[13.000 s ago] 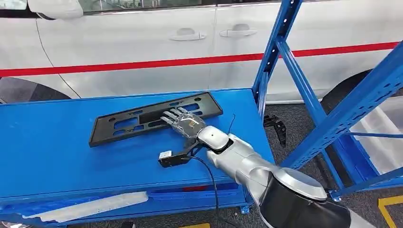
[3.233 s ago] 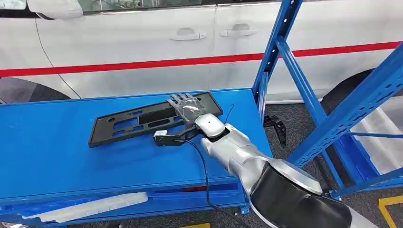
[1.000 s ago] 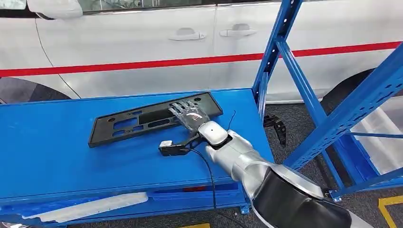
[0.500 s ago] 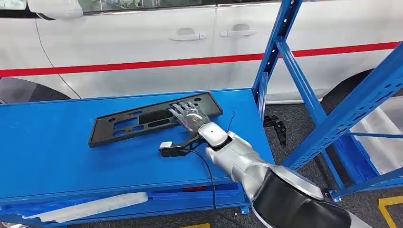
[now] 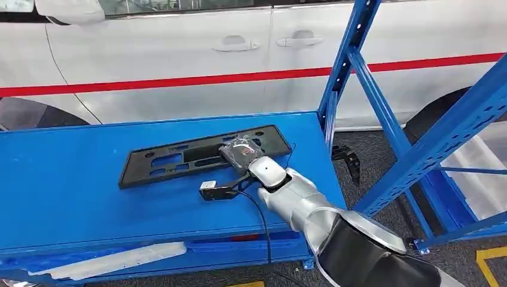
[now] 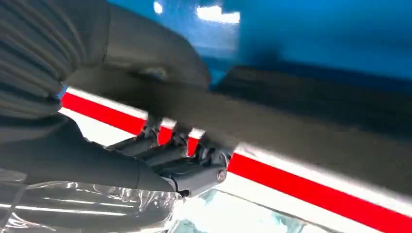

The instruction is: Take the parts from the cabinet and place them on the table.

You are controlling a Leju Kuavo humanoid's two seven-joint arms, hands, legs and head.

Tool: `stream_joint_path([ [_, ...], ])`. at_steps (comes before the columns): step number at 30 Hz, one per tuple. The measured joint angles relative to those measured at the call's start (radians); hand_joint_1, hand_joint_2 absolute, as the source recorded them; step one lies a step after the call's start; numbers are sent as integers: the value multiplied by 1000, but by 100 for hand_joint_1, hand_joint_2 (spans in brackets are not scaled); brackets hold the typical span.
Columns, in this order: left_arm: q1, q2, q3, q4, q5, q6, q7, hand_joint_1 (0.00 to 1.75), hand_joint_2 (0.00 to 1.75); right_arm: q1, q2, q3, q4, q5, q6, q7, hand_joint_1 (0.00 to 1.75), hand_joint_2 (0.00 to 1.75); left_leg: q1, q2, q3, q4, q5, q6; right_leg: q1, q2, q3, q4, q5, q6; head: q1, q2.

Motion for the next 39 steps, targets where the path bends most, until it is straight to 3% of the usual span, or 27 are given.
stream_joint_path([
  [39, -32, 0, 0, 0, 5, -59, -6, 0, 0, 11, -15, -15, -11, 30, -24, -50, 175, 175, 0, 0, 0, 0, 0, 0, 0, 0, 0, 0, 0, 0, 0, 0],
])
